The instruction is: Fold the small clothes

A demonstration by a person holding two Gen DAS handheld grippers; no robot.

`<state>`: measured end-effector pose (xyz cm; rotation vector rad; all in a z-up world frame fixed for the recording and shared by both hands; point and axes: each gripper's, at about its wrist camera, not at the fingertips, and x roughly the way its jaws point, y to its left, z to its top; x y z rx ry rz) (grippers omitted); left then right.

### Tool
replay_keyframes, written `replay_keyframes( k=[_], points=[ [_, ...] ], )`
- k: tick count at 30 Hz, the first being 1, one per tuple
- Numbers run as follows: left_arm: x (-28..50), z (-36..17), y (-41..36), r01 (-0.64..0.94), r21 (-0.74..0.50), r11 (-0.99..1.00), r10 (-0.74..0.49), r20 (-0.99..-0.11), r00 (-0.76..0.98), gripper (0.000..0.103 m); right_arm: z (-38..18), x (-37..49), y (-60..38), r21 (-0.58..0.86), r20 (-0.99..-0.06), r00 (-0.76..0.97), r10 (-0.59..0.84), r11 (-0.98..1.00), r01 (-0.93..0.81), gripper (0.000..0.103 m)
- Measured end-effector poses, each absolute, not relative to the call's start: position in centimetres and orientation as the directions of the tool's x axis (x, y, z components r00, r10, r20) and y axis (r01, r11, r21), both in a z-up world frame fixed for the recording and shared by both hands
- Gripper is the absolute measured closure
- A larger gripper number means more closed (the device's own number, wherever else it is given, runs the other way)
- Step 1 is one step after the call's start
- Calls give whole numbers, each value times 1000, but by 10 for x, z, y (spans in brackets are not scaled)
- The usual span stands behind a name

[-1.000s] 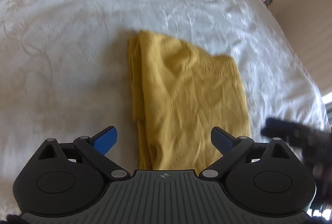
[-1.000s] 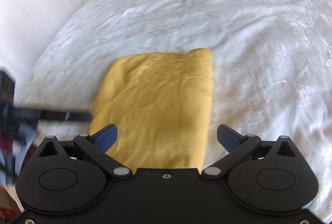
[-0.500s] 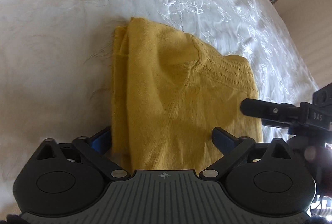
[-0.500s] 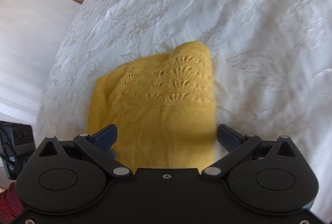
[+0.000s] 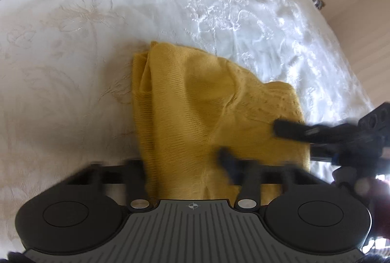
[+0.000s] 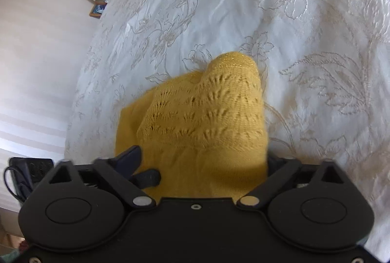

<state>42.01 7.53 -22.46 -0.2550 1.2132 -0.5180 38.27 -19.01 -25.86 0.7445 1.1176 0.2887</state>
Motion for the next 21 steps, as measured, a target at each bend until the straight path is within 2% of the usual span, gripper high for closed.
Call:
replay_keyframes(
  k=[1, 2, 5, 12, 21],
  points=[
    [419, -223, 77, 243, -465, 851, -519, -816, 256, 77, -256, 380, -190, 660, -713, 430, 555, 737, 144, 60],
    [418, -221, 76, 254, -462, 850, -520, -813, 263, 78, -251, 377, -189, 658, -710, 442, 549, 741, 136, 61],
    [411, -207, 71, 297, -434, 851, -513, -810, 285, 79, -226, 370, -181, 608, -732, 462, 501, 786, 112, 64],
    [370, -149, 58, 367, -459, 809, -577, -740, 346, 80, -152, 322, -164, 578, -695, 544, 471, 815, 33, 65],
    [265, -89, 44, 430, -449, 783, -612, -681, 403, 80, -96, 228, -177, 614, -628, 580, 519, 789, -41, 65]
  ],
)
